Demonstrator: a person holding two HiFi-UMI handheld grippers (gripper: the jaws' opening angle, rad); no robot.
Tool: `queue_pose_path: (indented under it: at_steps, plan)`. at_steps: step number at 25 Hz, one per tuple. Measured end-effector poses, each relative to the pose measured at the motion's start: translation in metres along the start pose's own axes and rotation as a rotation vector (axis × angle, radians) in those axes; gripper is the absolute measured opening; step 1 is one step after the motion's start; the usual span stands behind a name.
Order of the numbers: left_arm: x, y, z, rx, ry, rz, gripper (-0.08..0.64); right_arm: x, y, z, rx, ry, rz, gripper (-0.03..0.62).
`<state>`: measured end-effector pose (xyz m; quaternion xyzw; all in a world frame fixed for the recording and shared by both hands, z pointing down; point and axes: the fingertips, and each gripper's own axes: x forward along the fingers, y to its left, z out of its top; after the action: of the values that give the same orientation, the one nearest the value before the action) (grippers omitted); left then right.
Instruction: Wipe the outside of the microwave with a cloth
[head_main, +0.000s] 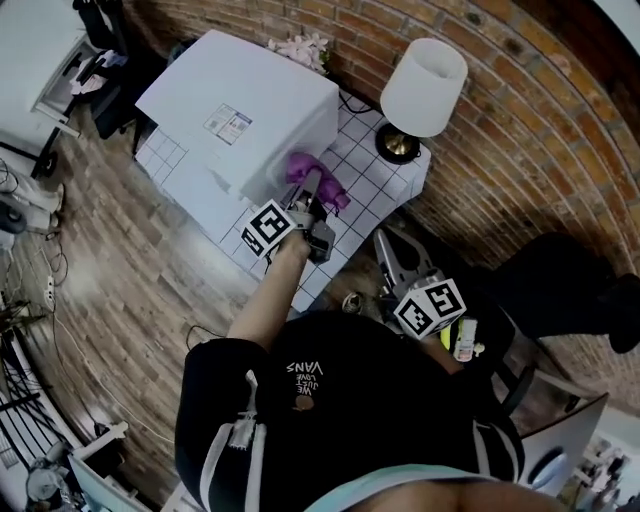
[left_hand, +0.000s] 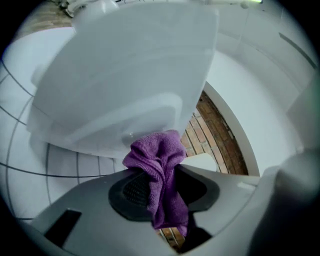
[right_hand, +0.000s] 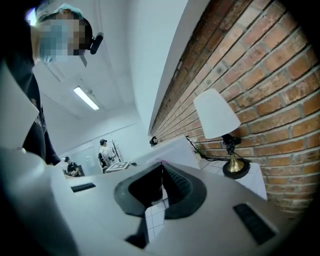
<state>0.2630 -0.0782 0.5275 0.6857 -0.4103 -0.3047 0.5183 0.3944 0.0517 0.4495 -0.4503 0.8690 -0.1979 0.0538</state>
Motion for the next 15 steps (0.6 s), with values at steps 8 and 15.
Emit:
queue_pose_path:
  at_steps: [8,15]
  plan:
    - [-0.094,0.053,0.013,-0.025,-0.056,0.131,0.141,0.037,0.046,-0.019,-0.009,0.059,0.148,0.005]
    - [-0.075,0.063,0.019,-0.035,-0.041,0.123,0.141,0.037,0.042,-0.018,-0.004,0.056,0.110,0.003]
